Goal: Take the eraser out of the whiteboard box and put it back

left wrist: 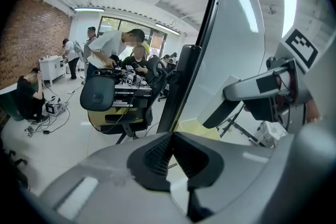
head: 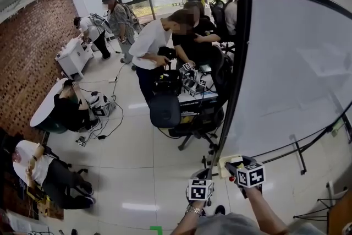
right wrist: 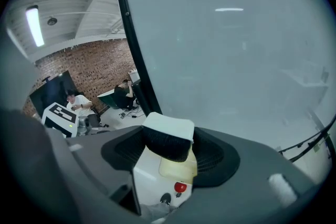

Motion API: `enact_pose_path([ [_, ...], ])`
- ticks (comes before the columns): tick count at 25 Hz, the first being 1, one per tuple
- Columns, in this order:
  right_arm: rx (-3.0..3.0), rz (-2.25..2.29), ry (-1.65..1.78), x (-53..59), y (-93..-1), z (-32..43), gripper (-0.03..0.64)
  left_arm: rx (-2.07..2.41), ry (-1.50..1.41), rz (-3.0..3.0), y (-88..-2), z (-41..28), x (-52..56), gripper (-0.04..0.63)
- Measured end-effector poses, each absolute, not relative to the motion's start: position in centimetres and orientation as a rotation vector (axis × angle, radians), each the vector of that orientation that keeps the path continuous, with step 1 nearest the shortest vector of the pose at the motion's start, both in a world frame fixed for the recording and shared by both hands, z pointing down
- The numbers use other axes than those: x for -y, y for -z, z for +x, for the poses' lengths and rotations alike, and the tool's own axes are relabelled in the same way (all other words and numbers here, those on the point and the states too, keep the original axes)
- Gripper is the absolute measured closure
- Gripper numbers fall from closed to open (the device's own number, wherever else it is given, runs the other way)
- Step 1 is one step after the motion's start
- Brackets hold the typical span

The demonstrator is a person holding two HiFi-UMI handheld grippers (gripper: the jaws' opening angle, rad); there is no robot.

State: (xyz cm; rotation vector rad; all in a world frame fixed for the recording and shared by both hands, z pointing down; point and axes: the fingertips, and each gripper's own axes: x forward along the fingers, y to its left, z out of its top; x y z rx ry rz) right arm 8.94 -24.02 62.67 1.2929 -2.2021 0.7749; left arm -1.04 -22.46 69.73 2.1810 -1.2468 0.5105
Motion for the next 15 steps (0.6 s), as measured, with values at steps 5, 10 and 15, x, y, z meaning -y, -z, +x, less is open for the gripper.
enact_pose_path([
  [5, 2.186, 1.280, -0.773, 25.0, -63.9, 9.2, 0.333, 1.261, -0.515, 2.171, -69.7, -1.4, 22.3, 0.592],
  [10, 2.175, 1.269, -0.776, 25.7, -65.1, 9.0, 0.332, 1.286, -0.513, 2.153, -69.7, -2.5, 22.2, 0.592],
  [15, 2.143, 1.259, -0.799, 26.3, -67.2, 9.3, 0.332, 1.301, -0.516, 2.141, -69.9, -3.0, 22.4, 0.592],
])
